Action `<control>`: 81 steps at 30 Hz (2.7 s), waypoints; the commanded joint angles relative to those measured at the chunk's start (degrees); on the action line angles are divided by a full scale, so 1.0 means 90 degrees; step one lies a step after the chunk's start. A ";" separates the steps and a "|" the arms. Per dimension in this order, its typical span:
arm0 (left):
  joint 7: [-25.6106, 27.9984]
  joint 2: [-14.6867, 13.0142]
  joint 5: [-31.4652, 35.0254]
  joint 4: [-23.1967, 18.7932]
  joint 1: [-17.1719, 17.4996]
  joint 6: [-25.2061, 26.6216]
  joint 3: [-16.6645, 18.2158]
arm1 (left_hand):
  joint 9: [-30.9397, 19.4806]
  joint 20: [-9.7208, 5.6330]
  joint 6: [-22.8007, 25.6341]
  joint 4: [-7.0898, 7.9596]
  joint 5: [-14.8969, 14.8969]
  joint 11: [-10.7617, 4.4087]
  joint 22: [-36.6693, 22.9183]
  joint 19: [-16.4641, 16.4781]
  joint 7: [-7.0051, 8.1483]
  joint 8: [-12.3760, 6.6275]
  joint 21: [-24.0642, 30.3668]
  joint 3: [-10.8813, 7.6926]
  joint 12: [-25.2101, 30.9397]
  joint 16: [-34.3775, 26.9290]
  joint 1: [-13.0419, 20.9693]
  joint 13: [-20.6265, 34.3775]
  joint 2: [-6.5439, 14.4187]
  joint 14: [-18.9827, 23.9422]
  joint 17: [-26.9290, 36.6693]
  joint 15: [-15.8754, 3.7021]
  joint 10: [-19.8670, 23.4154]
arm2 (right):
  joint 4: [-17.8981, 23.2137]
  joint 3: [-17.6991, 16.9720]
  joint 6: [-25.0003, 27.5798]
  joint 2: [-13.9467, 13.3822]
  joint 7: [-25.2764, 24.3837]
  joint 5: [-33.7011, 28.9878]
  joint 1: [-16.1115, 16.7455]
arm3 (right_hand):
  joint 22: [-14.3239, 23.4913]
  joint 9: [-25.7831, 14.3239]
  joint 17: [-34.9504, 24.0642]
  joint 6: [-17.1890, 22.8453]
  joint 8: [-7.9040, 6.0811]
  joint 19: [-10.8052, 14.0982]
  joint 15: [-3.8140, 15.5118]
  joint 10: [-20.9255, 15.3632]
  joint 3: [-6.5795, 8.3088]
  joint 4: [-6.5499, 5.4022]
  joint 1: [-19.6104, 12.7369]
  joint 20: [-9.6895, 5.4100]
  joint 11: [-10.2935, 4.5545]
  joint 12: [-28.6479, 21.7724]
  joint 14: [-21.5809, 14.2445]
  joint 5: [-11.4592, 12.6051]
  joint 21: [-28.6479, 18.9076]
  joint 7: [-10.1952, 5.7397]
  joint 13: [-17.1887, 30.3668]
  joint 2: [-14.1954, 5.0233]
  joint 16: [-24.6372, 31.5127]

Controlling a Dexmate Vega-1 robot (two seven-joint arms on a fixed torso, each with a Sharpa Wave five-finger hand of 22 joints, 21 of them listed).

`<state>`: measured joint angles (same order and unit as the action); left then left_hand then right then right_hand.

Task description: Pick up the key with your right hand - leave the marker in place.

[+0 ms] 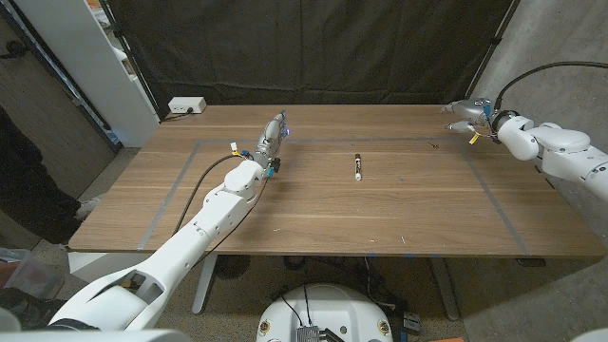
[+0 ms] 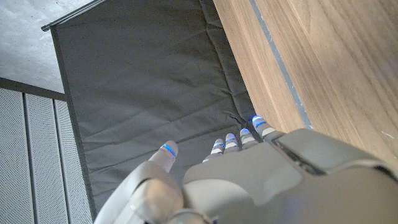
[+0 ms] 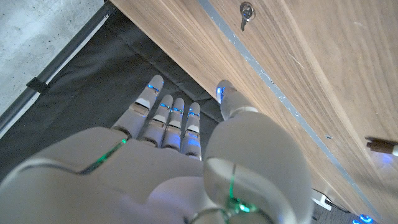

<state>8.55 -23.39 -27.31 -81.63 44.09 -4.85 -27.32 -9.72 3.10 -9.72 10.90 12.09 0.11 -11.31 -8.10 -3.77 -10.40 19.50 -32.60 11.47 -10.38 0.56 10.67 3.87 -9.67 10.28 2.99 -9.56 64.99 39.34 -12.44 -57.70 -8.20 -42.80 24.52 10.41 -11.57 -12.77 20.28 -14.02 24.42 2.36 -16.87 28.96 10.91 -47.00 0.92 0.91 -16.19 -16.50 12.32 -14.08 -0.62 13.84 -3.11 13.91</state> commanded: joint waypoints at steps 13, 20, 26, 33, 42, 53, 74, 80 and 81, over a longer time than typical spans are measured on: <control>-0.0045 0.0101 -0.0019 0.0173 -0.0144 0.0037 -0.0063 | -0.0034 0.0047 -0.0096 0.0000 0.0031 0.0014 -0.0023 -0.0014 0.0090 -0.0044 -0.0018 0.0052 0.0041 -0.0040 -0.0078 0.0014 0.0598 -0.0423 0.0012 0.0003 -0.0237 | -0.0587 0.0427 -0.0136 0.0276 -0.0167 -0.0446 -0.0375 | 0.0008 -0.0028 -0.0058 0.0165 -0.0073 0.0090 0.0276 -0.0015 0.0024 -0.0125 -0.0041 0.0018 -0.0089 0.0024 -0.0048 0.0050 -0.0010 -0.0026 -0.0011 0.0068 -0.0021; -0.0071 0.0122 -0.0048 0.0234 -0.0178 0.0067 -0.0060 | -0.0035 0.0048 -0.0088 0.0003 0.0034 0.0012 -0.0024 -0.0013 0.0096 -0.0042 -0.0018 0.0067 0.0036 -0.0039 -0.0082 0.0013 0.0600 -0.0426 0.0013 0.0004 -0.0247 | -0.0699 0.0542 -0.0178 0.0339 -0.0362 -0.0532 -0.0416 | 0.0008 -0.0036 -0.0067 0.0318 -0.0143 0.0152 0.0318 -0.0066 0.0081 -0.0103 -0.0149 0.0006 -0.0106 0.0024 -0.0100 0.0080 -0.0020 -0.0040 -0.0015 0.0066 -0.0020; -0.0119 0.0146 -0.0072 0.0301 -0.0223 0.0077 -0.0063 | -0.0036 0.0053 -0.0094 0.0007 0.0039 0.0045 -0.0025 -0.0020 0.0081 -0.0033 -0.0023 0.0085 0.0022 -0.0033 -0.0087 0.0013 0.0602 -0.0443 0.0015 0.0001 -0.0282 | -0.0811 0.0636 -0.0244 0.0383 -0.0470 -0.0590 -0.0460 | 0.0009 -0.0048 -0.0084 0.0504 -0.0235 0.0244 0.0400 -0.0119 0.0101 -0.0098 -0.0237 -0.0020 -0.0171 0.0030 -0.0179 0.0107 -0.0040 -0.0100 -0.0020 0.0094 -0.0003; -0.0173 0.0184 -0.0089 0.0392 -0.0259 0.0038 -0.0067 | -0.0037 0.0058 -0.0105 0.0009 0.0041 0.0038 -0.0026 -0.0037 0.0064 -0.0026 -0.0030 0.0098 0.0019 -0.0030 -0.0091 0.0013 0.0602 -0.0454 0.0016 0.0012 -0.0289 | -0.0783 0.0715 -0.0202 0.0378 -0.0373 -0.0663 -0.0478 | 0.0010 -0.0058 -0.0085 0.0595 -0.0287 0.0265 0.0420 -0.0125 0.0146 -0.0071 -0.0353 -0.0029 -0.0217 0.0050 -0.0198 0.0142 -0.0036 -0.0176 -0.0024 0.0129 -0.0017; -0.0172 0.0194 -0.0089 0.0411 -0.0263 0.0045 -0.0066 | -0.0037 0.0054 -0.0110 0.0011 0.0046 0.0043 -0.0028 -0.0041 0.0049 -0.0020 -0.0034 0.0121 0.0014 -0.0029 -0.0095 0.0013 0.0602 -0.0464 0.0017 0.0015 -0.0305 | -0.0831 0.0794 -0.0068 0.0437 -0.0302 -0.0764 -0.0526 | 0.0010 -0.0061 -0.0102 0.0599 -0.0300 0.0256 0.0461 -0.0067 0.0142 -0.0103 -0.0360 -0.0024 -0.0241 0.0096 -0.0152 0.0164 -0.0020 -0.0227 -0.0028 0.0182 -0.0046; -0.0178 0.0201 -0.0089 0.0402 -0.0269 0.0065 -0.0073 | -0.0038 0.0051 -0.0119 0.0012 0.0050 0.0030 -0.0029 -0.0041 0.0042 -0.0015 -0.0035 0.0148 0.0014 -0.0031 -0.0099 0.0013 0.0600 -0.0467 0.0017 0.0020 -0.0308 | -0.1053 0.0955 -0.0065 0.0527 -0.0376 -0.0903 -0.0644 | 0.0011 -0.0078 -0.0134 0.0834 -0.0423 0.0255 0.0524 -0.0080 0.0157 -0.0116 -0.0464 -0.0045 -0.0317 0.0129 -0.0150 0.0228 -0.0001 -0.0312 -0.0033 0.0187 -0.0046; -0.0207 0.0225 -0.0074 0.0415 -0.0355 0.0165 -0.0125 | -0.0039 0.0060 -0.0120 0.0019 0.0063 0.0028 -0.0034 -0.0038 0.0041 -0.0012 -0.0037 0.0193 0.0016 -0.0036 -0.0104 0.0013 0.0617 -0.0464 0.0019 0.0027 -0.0312 | -0.1318 0.1103 -0.0173 0.0649 -0.0528 -0.0856 -0.0703 | 0.0013 -0.0132 -0.0203 0.1050 -0.0589 0.0290 0.0540 -0.0145 0.0058 -0.0210 -0.0374 -0.0058 -0.0315 0.0162 -0.0184 0.0302 0.0014 -0.0280 -0.0038 0.0295 -0.0029; -0.0208 0.0241 -0.0074 0.0450 -0.0371 0.0168 -0.0127 | -0.0039 0.0062 -0.0125 0.0020 0.0066 0.0031 -0.0035 -0.0037 0.0044 -0.0010 -0.0037 0.0205 0.0016 -0.0036 -0.0105 0.0014 0.0620 -0.0467 0.0019 0.0033 -0.0314 | -0.1524 0.1220 -0.0258 0.0756 -0.0591 -0.0912 -0.0831 | 0.0014 -0.0144 -0.0220 0.0962 -0.0578 0.0293 0.0556 -0.0148 0.0077 -0.0184 -0.0459 -0.0073 -0.0328 0.0179 -0.0183 0.0342 0.0022 -0.0309 -0.0039 0.0262 -0.0028; -0.0216 0.0240 -0.0082 0.0453 -0.0368 0.0168 -0.0124 | -0.0039 0.0058 -0.0125 0.0020 0.0067 0.0033 -0.0035 -0.0039 0.0044 -0.0010 -0.0038 0.0207 0.0016 -0.0036 -0.0105 0.0014 0.0621 -0.0468 0.0020 0.0033 -0.0314 | -0.1549 0.1238 -0.0257 0.0772 -0.0603 -0.0921 -0.0847 | 0.0014 -0.0144 -0.0221 0.0960 -0.0579 0.0293 0.0555 -0.0149 0.0076 -0.0184 -0.0463 -0.0075 -0.0327 0.0179 -0.0185 0.0344 0.0022 -0.0316 -0.0039 0.0259 -0.0026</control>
<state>6.80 -21.50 -28.05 -78.19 41.13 -3.52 -28.33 -10.02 3.59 -9.72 11.06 12.29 0.32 -11.31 -8.22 -3.17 -10.40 19.25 -31.02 11.47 -10.38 0.34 10.68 4.09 -9.67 10.25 2.99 -9.77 53.58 49.05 -13.95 -52.12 -12.58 -50.40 18.28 10.42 -12.67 -14.52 29.08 -19.08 26.47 2.35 -17.88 29.42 8.99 -50.45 0.30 -2.14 -14.61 -17.72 15.06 -14.08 -3.28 13.30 -0.63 13.52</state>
